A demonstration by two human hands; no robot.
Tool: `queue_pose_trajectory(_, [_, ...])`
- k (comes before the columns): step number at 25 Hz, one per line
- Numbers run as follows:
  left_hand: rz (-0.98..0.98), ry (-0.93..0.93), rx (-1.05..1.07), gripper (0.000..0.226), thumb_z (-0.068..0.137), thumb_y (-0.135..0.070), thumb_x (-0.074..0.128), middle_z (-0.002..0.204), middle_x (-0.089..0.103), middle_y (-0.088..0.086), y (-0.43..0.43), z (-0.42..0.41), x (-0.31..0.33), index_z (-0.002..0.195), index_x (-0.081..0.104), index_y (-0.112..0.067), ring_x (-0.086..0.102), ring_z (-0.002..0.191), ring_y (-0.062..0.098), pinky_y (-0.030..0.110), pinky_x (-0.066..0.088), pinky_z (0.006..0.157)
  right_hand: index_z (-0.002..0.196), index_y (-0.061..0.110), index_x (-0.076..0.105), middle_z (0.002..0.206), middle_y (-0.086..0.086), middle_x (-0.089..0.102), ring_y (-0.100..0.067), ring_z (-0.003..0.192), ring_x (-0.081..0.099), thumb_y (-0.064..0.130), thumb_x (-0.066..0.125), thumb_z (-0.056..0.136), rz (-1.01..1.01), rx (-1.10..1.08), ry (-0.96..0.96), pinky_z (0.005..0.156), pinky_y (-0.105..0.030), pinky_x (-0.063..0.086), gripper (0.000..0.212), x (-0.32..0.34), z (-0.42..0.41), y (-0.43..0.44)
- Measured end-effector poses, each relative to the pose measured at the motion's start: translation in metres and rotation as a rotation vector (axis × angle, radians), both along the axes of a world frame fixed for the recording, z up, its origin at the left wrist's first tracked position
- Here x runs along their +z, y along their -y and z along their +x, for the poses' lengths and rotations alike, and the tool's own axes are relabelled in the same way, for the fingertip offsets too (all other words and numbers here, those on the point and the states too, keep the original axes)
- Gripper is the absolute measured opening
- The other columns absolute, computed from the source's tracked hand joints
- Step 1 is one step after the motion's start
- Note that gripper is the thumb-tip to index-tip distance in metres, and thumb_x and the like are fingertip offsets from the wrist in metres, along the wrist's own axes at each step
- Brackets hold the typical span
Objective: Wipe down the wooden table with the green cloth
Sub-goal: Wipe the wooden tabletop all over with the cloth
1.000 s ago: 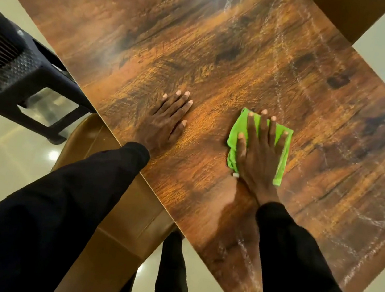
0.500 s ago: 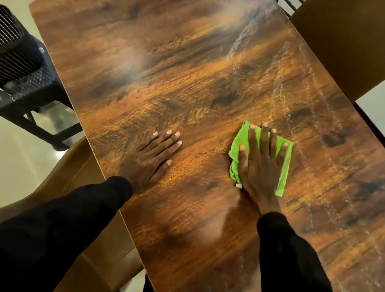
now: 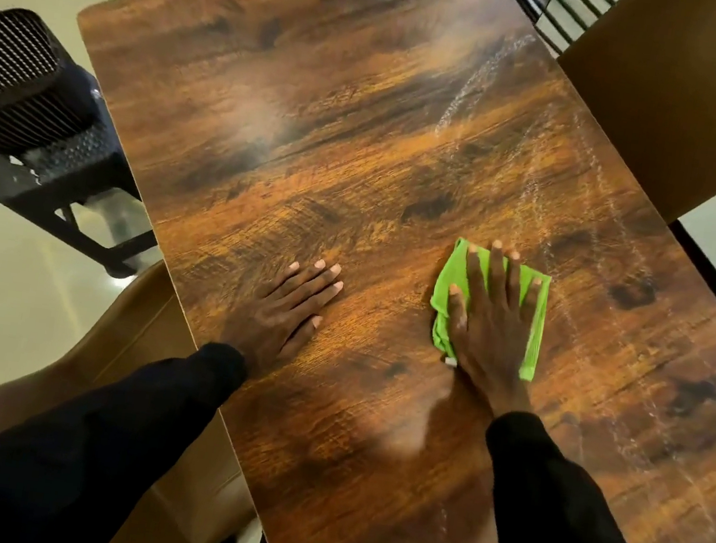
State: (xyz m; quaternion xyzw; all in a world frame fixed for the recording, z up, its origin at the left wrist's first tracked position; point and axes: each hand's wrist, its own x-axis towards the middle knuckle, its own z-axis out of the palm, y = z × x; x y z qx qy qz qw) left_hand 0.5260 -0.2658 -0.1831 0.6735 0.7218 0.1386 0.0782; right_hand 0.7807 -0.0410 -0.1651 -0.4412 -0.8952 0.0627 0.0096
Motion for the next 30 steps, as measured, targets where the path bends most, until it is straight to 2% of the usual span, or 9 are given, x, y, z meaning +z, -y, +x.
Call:
queue_pose_trajectory(3, [0.004,0.010,-0.002,0.054,0.115,-0.030,0.034,0.177,0.021,0.003,0.000,0.000,-0.001,0.167,0.029,-0.016,0.015,0.165,0.020,0.049,0.022,0.133,0.175,0.025,0.019,0.184,-0.010,0.008,-0.035,0.171,0.005,0.048,0.032,0.117,-0.022,-0.046,0.010,0.134,-0.066,0.004,0.064,0.004,-0.053,-0.025])
queue_pose_trajectory(6, [0.006,0.036,0.000,0.054,0.115,-0.028,0.037,0.176,0.022,0.002,0.000,0.001,0.001,0.166,0.030,-0.016,0.015,0.165,0.019,0.049,0.022,0.133,0.176,0.026,0.016,0.185,-0.007,0.003,-0.033,0.171,0.000,0.048,0.033,0.116,-0.039,0.094,0.002,0.134,-0.065,0.003,0.065,0.002,-0.082,0.003])
queue_pose_trajectory(11, [0.025,0.031,-0.003,0.052,0.114,-0.025,0.036,0.175,0.026,0.004,-0.002,-0.002,0.002,0.165,0.034,-0.014,0.017,0.164,0.019,0.043,0.016,0.135,0.175,0.025,0.019,0.184,-0.008,0.005,-0.034,0.171,0.004,0.049,0.035,0.114,-0.047,0.258,-0.026,0.133,-0.068,0.013,0.068,-0.007,-0.021,0.118])
queue_pose_trajectory(14, [0.026,0.059,-0.004,0.051,0.114,-0.024,0.037,0.174,0.029,0.006,-0.001,-0.001,0.005,0.164,0.036,-0.012,0.020,0.164,0.021,0.043,0.016,0.135,0.174,0.025,0.026,0.184,-0.008,0.012,-0.035,0.170,0.010,0.046,0.037,0.112,-0.042,0.176,-0.044,0.131,-0.072,0.016,0.066,-0.009,0.039,0.175])
queue_pose_trajectory(16, [0.023,0.057,-0.002,0.051,0.114,-0.022,0.039,0.173,0.030,0.007,0.000,0.000,0.010,0.163,0.037,-0.011,0.022,0.163,0.023,0.044,0.018,0.134,0.173,0.023,0.028,0.183,-0.010,0.015,-0.036,0.170,0.012,0.045,0.036,0.113,-0.022,0.043,-0.030,0.131,-0.071,0.014,0.065,-0.005,0.055,0.177])
queue_pose_trajectory(20, [-0.017,0.051,-0.025,0.051,0.115,-0.022,0.038,0.173,0.029,0.009,0.003,0.000,0.015,0.164,0.036,-0.011,0.020,0.163,0.027,0.048,0.017,0.134,0.174,0.024,0.024,0.183,-0.011,0.012,-0.036,0.170,0.009,0.048,0.030,0.115,-0.014,-0.178,0.011,0.133,-0.067,0.008,0.064,0.000,0.012,0.164])
queue_pose_trajectory(23, [-0.027,0.061,-0.084,0.051,0.114,-0.021,0.040,0.174,0.027,0.010,0.012,0.009,0.018,0.164,0.036,-0.010,0.018,0.164,0.028,0.049,0.015,0.134,0.174,0.024,0.025,0.183,-0.010,0.013,-0.036,0.170,0.009,0.049,0.033,0.114,-0.004,-0.104,-0.023,0.134,-0.067,0.008,0.065,-0.007,-0.008,0.194])
queue_pose_trajectory(27, [-0.049,0.095,-0.108,0.052,0.115,-0.022,0.040,0.175,0.024,0.010,0.042,0.046,0.021,0.165,0.033,-0.010,0.014,0.165,0.029,0.049,0.011,0.135,0.174,0.025,0.024,0.184,-0.010,0.009,-0.036,0.171,0.006,0.052,0.033,0.114,-0.019,0.066,-0.022,0.132,-0.069,0.013,0.066,-0.014,0.024,0.280])
queue_pose_trajectory(30, [-0.051,0.084,-0.183,0.052,0.115,-0.023,0.037,0.175,0.023,0.010,0.071,0.077,0.020,0.165,0.032,-0.010,0.014,0.165,0.028,0.048,0.014,0.135,0.173,0.024,0.029,0.184,-0.009,0.012,-0.035,0.170,0.009,0.053,0.028,0.115,-0.015,0.007,-0.011,0.133,-0.069,0.013,0.065,-0.012,0.075,0.318])
